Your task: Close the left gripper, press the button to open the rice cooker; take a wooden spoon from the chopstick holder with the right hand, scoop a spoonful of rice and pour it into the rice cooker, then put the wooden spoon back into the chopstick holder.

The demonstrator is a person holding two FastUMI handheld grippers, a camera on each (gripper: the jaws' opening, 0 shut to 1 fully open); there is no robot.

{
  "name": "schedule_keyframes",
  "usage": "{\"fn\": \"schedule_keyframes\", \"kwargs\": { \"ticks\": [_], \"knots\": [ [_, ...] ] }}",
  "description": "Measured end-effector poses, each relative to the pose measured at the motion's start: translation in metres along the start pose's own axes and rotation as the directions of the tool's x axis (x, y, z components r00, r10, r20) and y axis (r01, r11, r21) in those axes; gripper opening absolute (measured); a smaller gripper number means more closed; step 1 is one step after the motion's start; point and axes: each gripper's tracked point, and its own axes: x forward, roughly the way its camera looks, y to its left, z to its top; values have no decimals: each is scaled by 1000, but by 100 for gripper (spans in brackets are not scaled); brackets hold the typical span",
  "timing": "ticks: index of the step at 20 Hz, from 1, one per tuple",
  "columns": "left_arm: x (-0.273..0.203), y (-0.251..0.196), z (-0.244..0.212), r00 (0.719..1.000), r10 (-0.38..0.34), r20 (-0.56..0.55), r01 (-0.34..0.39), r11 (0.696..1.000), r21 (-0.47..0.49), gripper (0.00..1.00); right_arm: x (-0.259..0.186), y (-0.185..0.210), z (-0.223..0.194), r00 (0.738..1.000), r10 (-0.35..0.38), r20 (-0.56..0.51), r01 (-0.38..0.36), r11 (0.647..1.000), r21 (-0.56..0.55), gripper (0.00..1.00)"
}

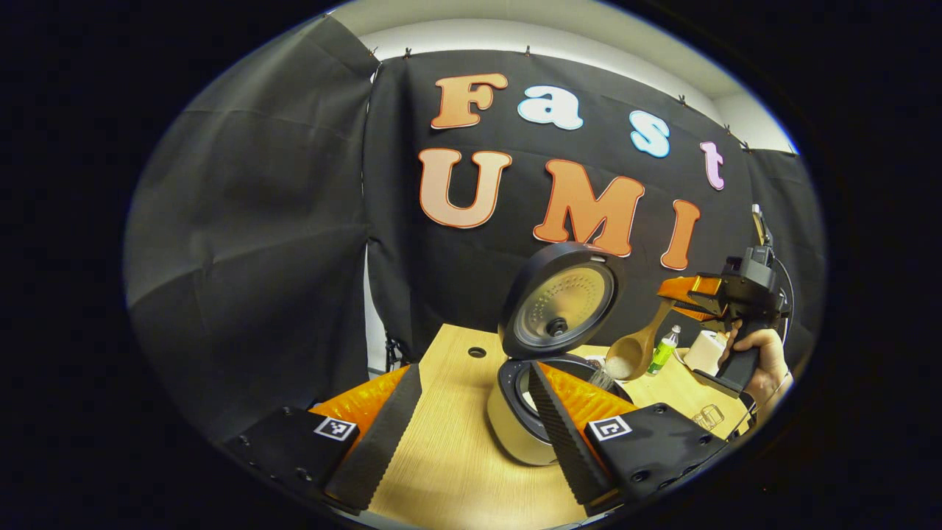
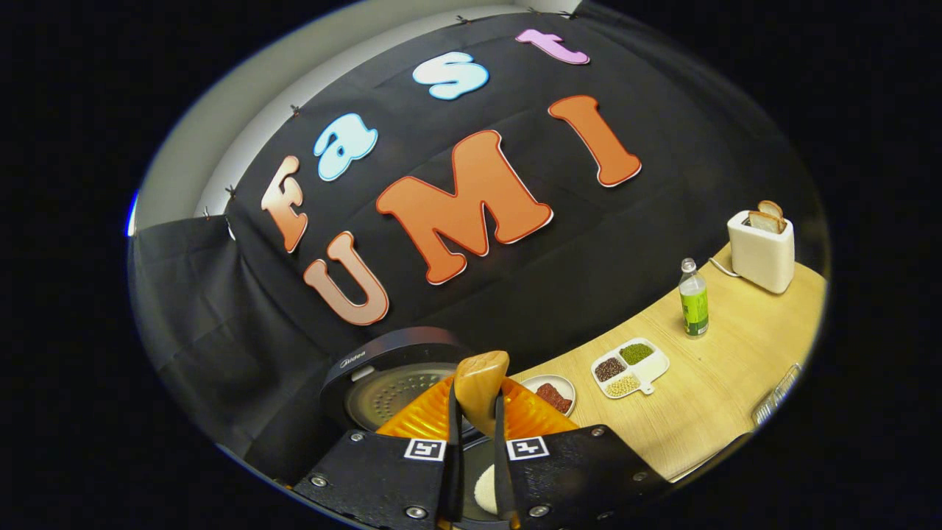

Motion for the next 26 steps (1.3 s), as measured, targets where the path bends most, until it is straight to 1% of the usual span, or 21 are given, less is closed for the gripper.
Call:
{"fn": "schedule_keyframes", "kwargs": {
  "ticks": [4,8,11,14,16,19,20,21,24,26],
  "knots": [
    [1,-2,-4,1000,-5,-9,5,1000,9,98,1,10,-7,1000,22,-6,-23,993,-112,16],
    [-1,-4,-5,1000,-9,-10,9,1000,24,98,2,23,-21,998,55,-25,-59,971,-234,16],
    [-1,-7,-5,1000,-14,-9,14,1000,22,97,1,31,-33,996,76,-39,-85,936,-340,16],
    [-3,-9,-6,1000,-15,-8,15,999,29,97,3,41,-47,992,107,-64,-125,887,-444,16],
    [-3,-9,-9,1000,-11,-11,11,1000,30,98,3,43,-53,989,127,-78,-149,862,-485,16],
    [-7,-7,-11,1000,-1,-15,2,999,33,97,4,44,-62,986,141,-93,-168,844,-509,16],
    [-8,-7,-12,1000,0,-16,0,1000,30,98,4,44,-64,985,141,-100,-172,843,-509,16],
    [-9,-6,-13,1000,-2,-19,2,1000,17,98,5,43,-64,984,144,-102,-176,852,-493,16],
    [-10,-4,-15,1000,2,-31,-3,999,-35,97,1,36,-54,981,163,-104,-189,913,-361,16],
    [-11,0,-14,999,22,-29,-23,999,-26,98,-4,27,-37,982,164,-90,-184,942,-280,16]
  ]
}}
